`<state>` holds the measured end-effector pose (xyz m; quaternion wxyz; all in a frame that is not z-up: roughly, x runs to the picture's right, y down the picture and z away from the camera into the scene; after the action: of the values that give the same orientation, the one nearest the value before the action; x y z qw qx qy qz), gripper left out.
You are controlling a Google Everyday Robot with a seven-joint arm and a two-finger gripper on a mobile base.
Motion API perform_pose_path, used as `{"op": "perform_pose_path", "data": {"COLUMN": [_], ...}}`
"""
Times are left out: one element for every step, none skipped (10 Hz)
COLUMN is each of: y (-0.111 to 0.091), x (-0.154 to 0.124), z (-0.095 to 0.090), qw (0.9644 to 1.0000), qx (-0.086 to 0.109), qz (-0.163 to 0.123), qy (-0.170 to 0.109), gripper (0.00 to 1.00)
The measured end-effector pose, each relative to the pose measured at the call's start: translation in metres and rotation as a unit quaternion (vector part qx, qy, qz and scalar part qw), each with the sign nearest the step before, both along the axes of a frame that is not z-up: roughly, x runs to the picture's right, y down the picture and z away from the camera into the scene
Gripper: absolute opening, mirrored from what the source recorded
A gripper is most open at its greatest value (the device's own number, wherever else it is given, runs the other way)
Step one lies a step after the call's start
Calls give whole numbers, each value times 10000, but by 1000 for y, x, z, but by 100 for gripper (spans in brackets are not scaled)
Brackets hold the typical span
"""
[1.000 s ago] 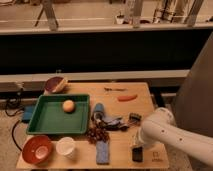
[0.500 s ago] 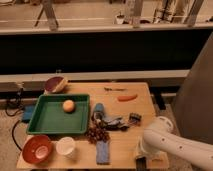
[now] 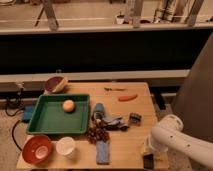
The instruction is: Wipe table surface with eraser
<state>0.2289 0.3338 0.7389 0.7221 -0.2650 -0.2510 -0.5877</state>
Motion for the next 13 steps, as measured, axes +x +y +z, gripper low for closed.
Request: {"op": "perform_pose_path", "data": {"y": [-5, -15, -25, -34, -44, -51, -53, -53, -51, -47, -44, -39, -35], "x": [-2, -6, -10, -13, -19, -31, -42, -57, -77, -85, -91, -92, -91], "z": [6, 13, 20, 24, 27, 28, 27, 26, 23, 18, 13, 8, 4], "qw": [10000, 10000, 9999, 9997, 9996, 9995, 9995, 9994, 9988, 9982, 9976, 9969, 9964], "qx": [39, 86, 136, 171, 220, 254, 257, 256, 277, 285, 303, 323, 331], "qz": [9, 35, 99, 152, 187, 170, 120, 26, -113, -233, -309, -404, -476], "qy": [14, 9, -8, -17, -56, -114, -163, -247, -389, -471, -543, -593, -613], "gripper": [0, 0, 0, 0, 0, 0, 0, 0, 0, 0, 0, 0, 0]}}
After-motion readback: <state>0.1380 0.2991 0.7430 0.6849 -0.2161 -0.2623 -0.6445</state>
